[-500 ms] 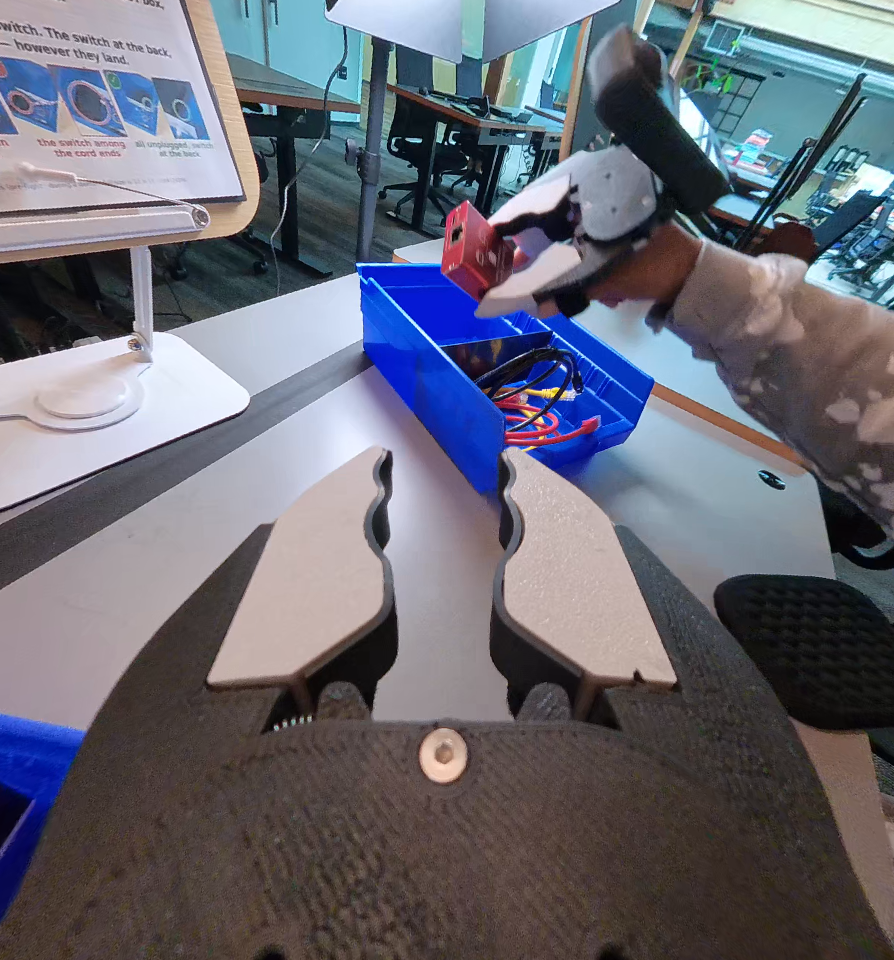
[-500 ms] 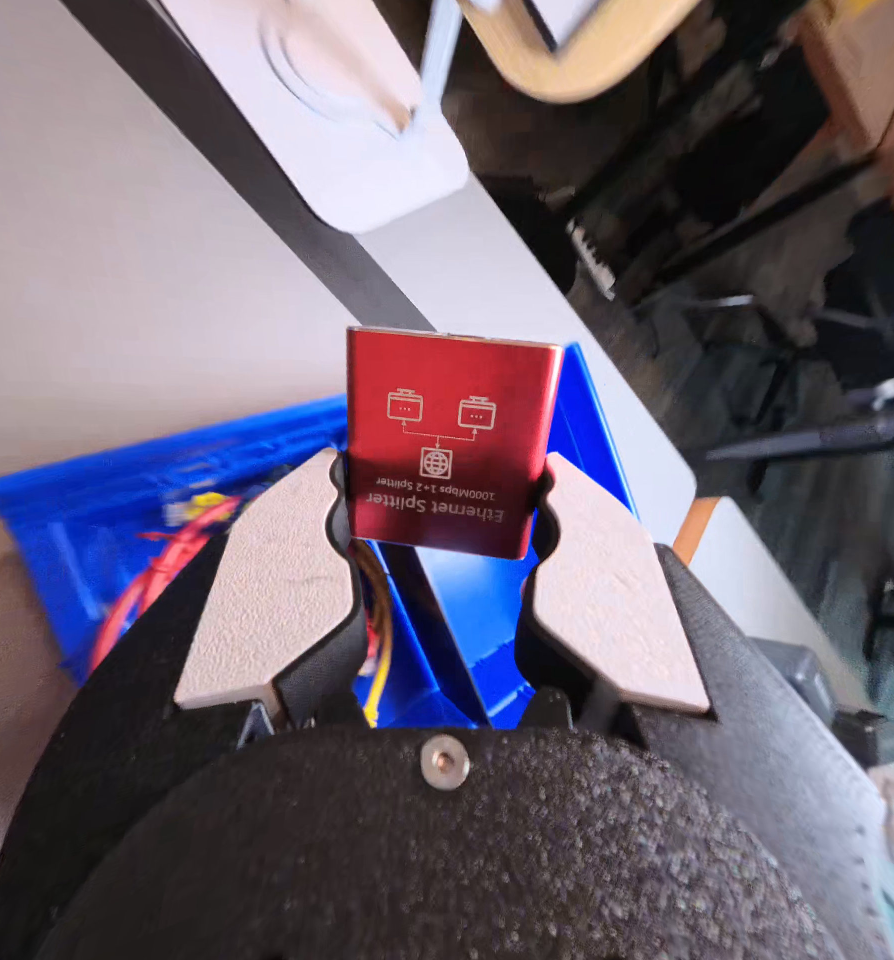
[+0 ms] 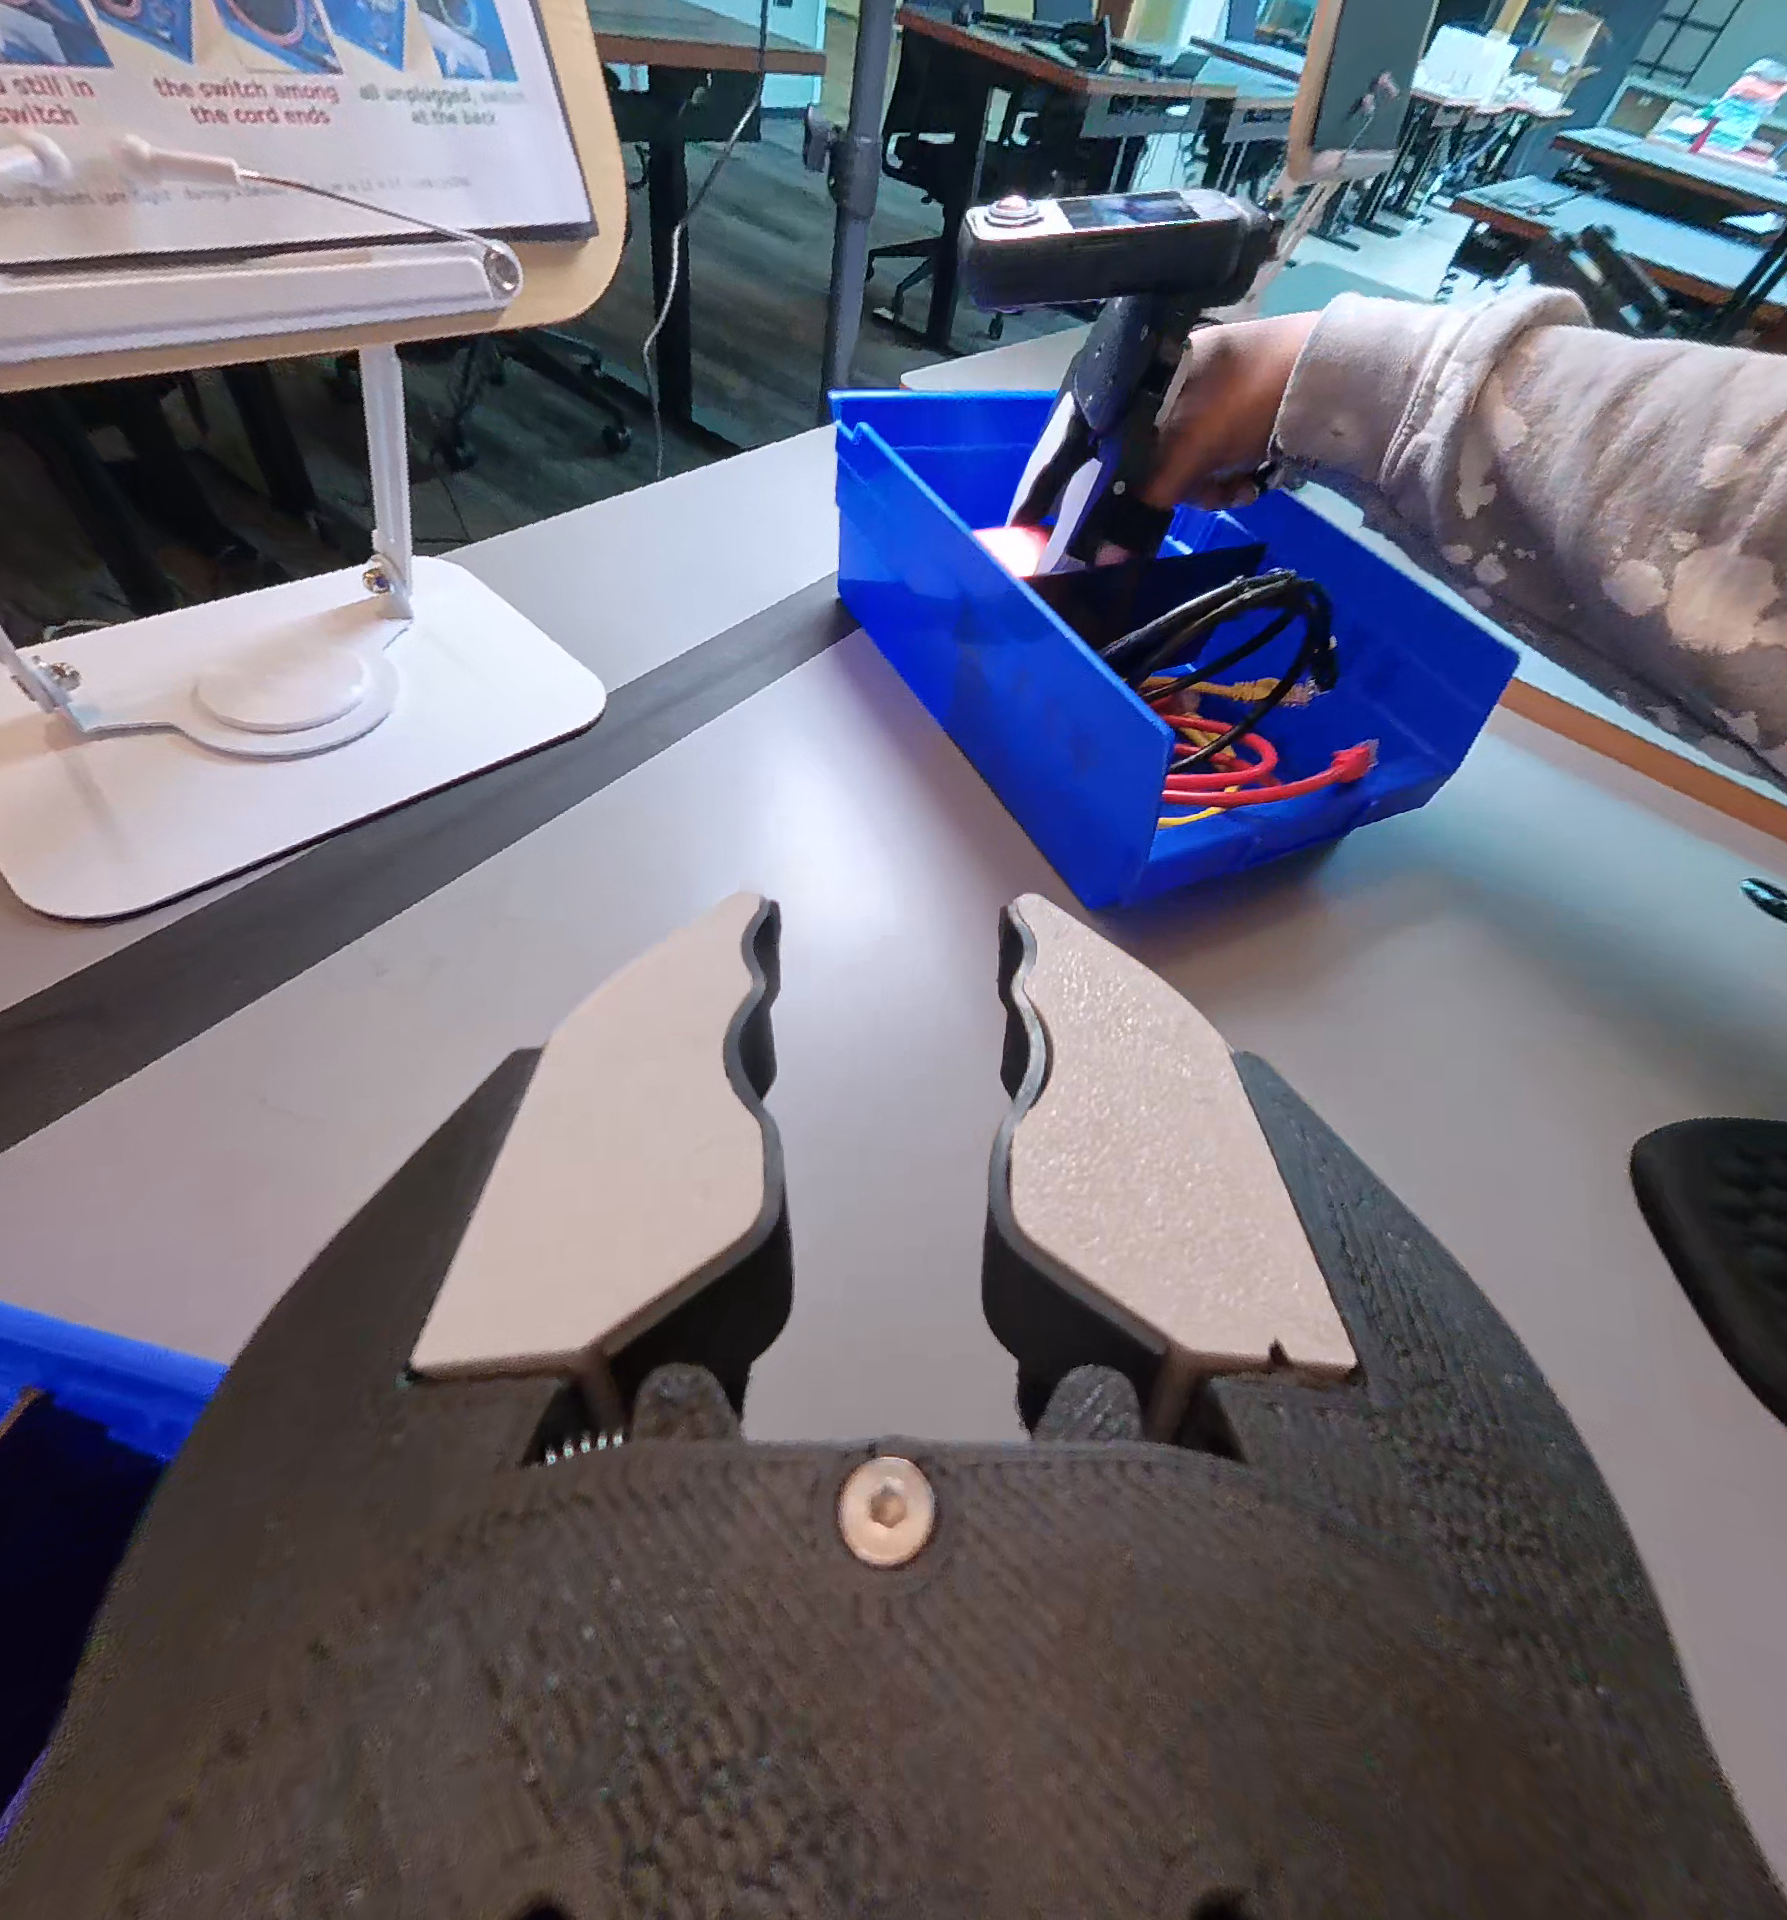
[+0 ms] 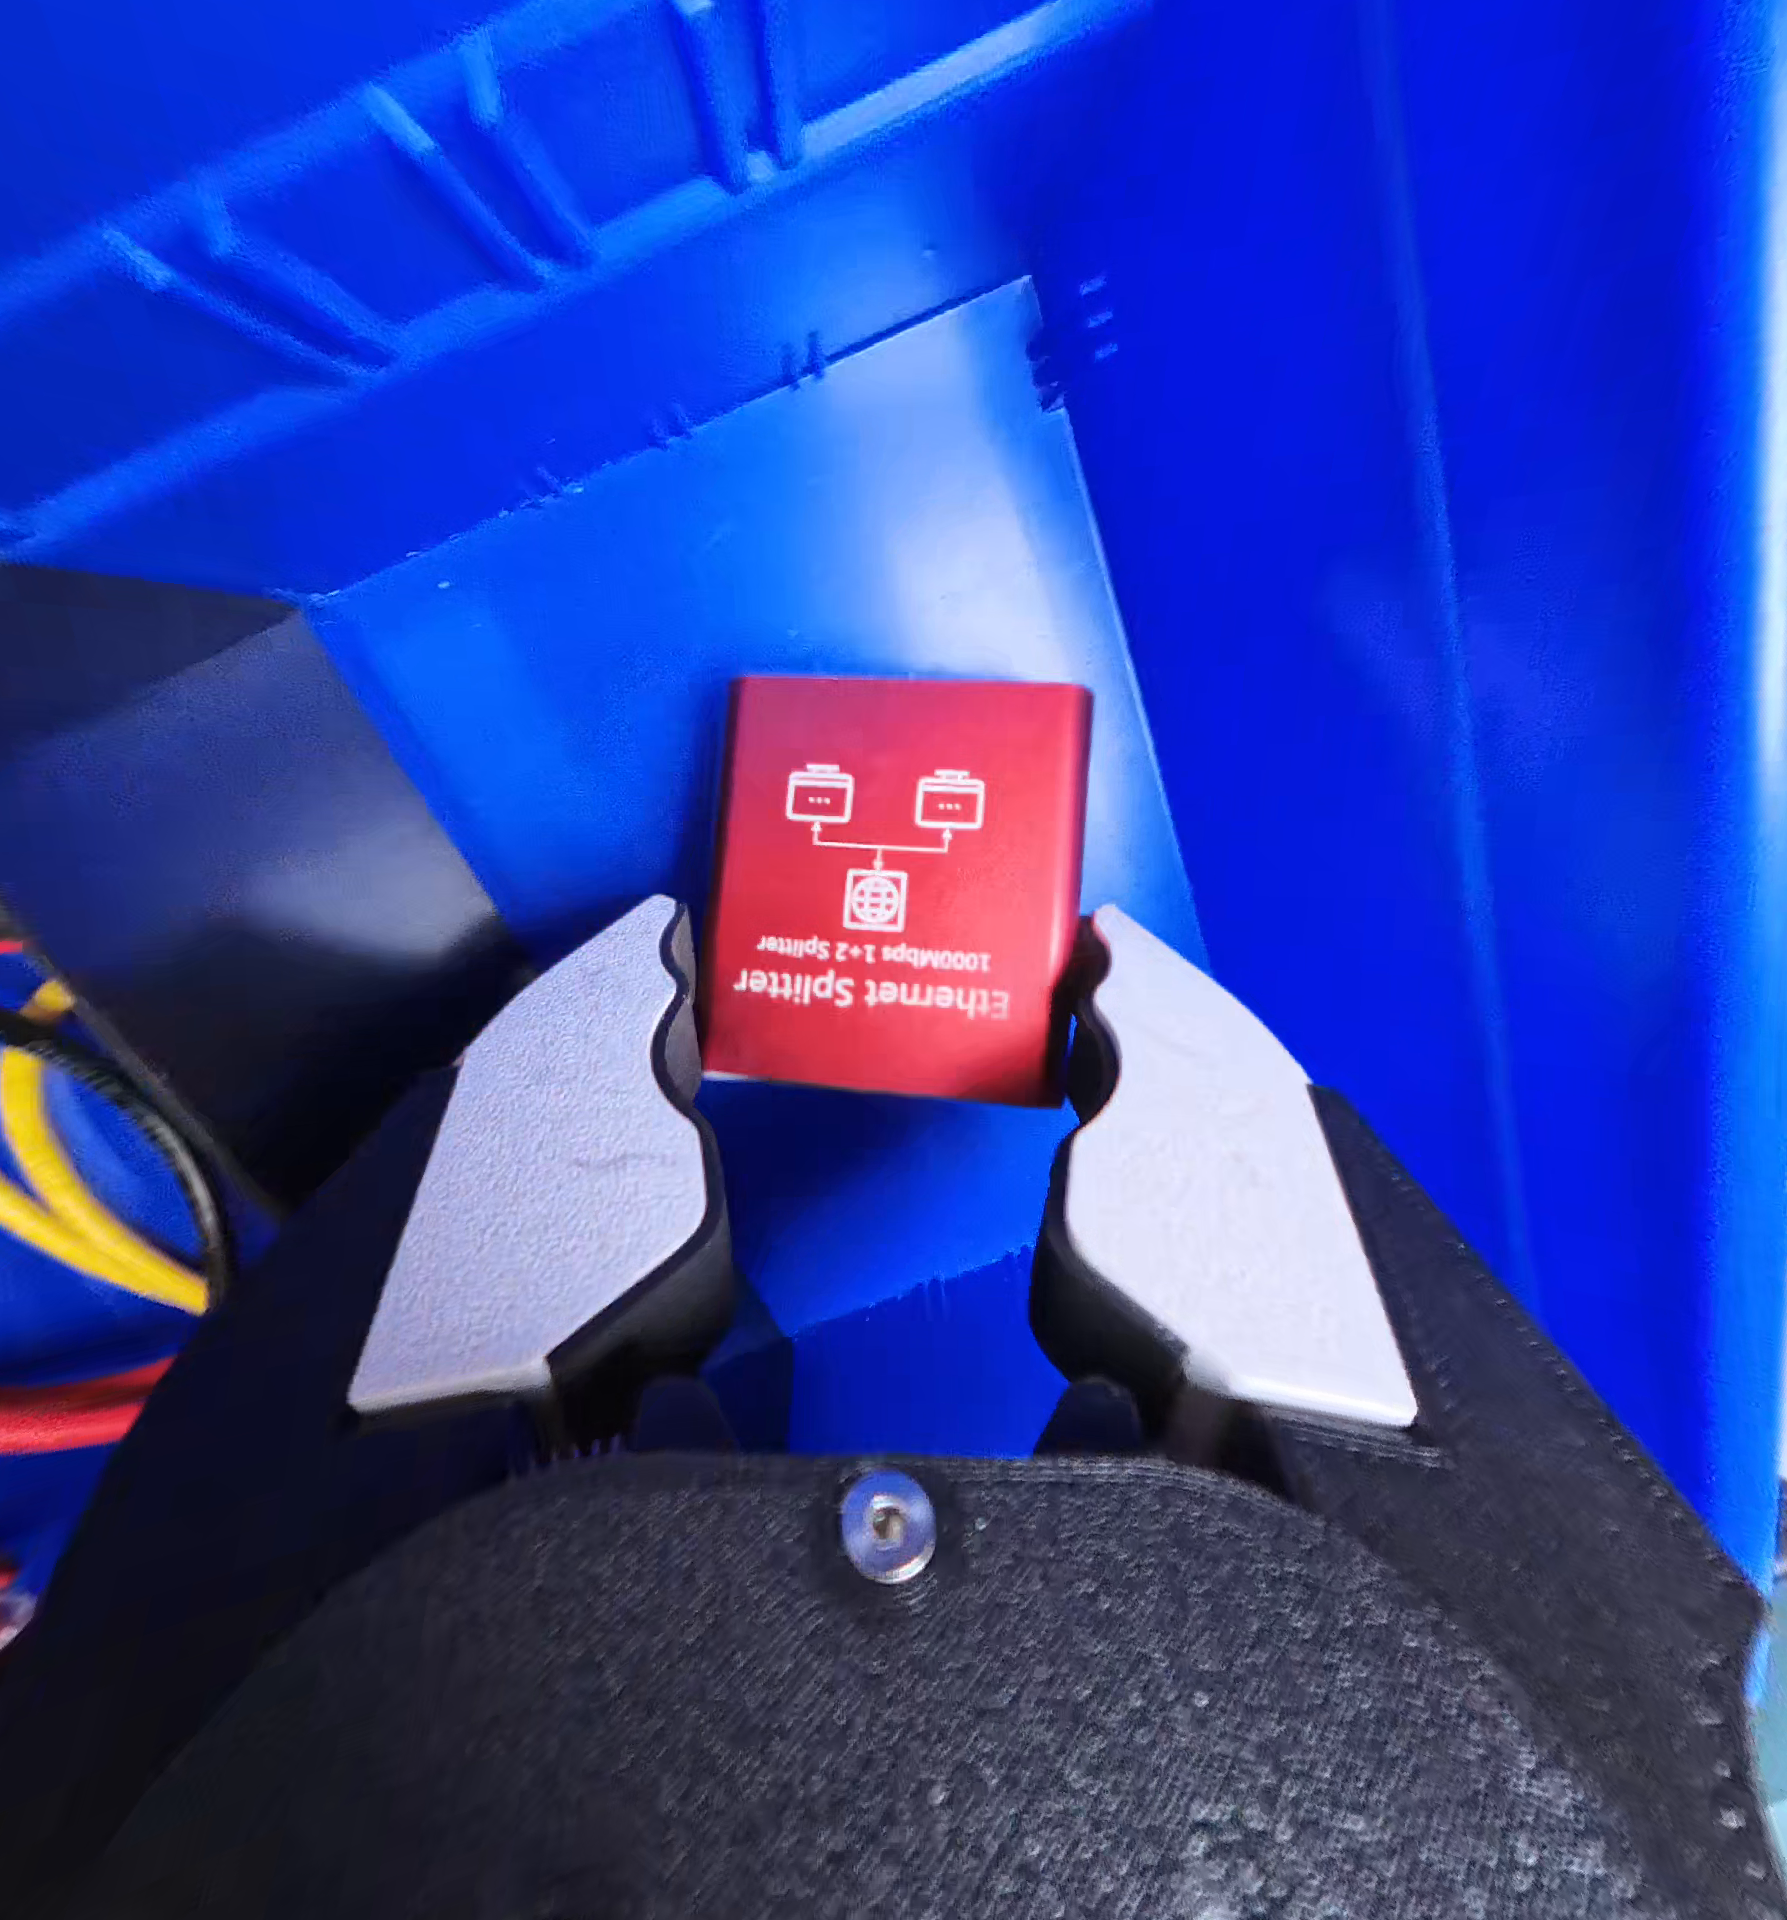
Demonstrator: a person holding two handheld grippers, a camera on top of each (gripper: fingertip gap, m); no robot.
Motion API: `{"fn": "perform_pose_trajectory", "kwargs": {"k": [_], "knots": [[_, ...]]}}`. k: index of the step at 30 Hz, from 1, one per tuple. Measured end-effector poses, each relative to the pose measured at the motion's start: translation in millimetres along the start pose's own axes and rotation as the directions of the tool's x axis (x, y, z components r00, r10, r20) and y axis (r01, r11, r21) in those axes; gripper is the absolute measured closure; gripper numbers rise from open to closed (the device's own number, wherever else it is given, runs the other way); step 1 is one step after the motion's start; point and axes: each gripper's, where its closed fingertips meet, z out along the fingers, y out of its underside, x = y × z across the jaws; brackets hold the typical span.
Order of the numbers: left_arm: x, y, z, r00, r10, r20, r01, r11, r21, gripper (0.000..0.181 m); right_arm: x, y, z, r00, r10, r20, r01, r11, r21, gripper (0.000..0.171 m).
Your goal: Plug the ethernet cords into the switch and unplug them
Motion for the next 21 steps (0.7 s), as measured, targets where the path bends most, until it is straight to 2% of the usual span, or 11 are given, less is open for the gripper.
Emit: {"fn": "perform_pose_trajectory", "kwargs": {"k": [1, 3, 5, 7, 10, 13, 15, 18, 21], "knots": [[-2.2, 1.5, 0.7, 1.000, 0.001, 0.007, -0.001, 1.000, -0.005, 0.140, 1.7, 0.0, 2.1, 1.000, 0.006, 0.003, -0.006, 1.000, 0.000, 0.102], [-5.9, 4.2, 1.7, 1.000, -0.004, 0.015, 0.004, 1.000, -0.011, 0.140, 4.2, -0.8, 0.7, 1.000, 0.018, 0.002, -0.018, 1.000, 0.009, 0.102], [-9.0, 6.1, 2.1, 1.000, -0.011, 0.019, 0.012, 1.000, -0.015, 0.140, 8.8, -5.3, -12.6, 0.998, -0.024, -0.057, 0.027, 0.999, 0.043, 0.100], [-11.8, 5.8, 0.5, 1.000, -0.014, 0.023, 0.014, 1.000, -0.015, 0.139, 10.6, -16.4, -39.5, 0.989, -0.054, -0.138, 0.071, 0.990, 0.121, 0.097], [-14.0, -1.7, -8.7, 1.000, 0.002, 0.021, -0.002, 1.000, -0.003, 0.137, -3.4, -41.9, -102.3, 0.962, -0.050, -0.270, 0.142, 0.932, 0.333, 0.100], [-20.0, -22.0, -33.4, 0.997, 0.058, 0.047, -0.060, 0.997, 0.045, 0.136, -63.7, -56.2, -168.9, 0.957, -0.049, -0.284, 0.210, 0.794, 0.570, 0.107], [-28.1, -36.6, -57.8, 0.991, 0.098, 0.089, -0.104, 0.992, 0.074, 0.136, -119.0, -44.5, -191.4, 0.955, -0.123, -0.270, 0.271, 0.733, 0.624, 0.111], [-36.4, -35.4, -88.7, 0.987, 0.128, 0.098, -0.130, 0.991, 0.014, 0.137, -199.3, -0.1, -174.2, 0.928, -0.292, -0.234, 0.374, 0.746, 0.551, 0.116], [-45.0, 8.1, -108.1, 0.978, 0.182, 0.098, -0.163, 0.972, -0.171, 0.136, -248.5, 54.0, -117.2, 0.875, -0.438, -0.205, 0.484, 0.793, 0.372, 0.122]]}}
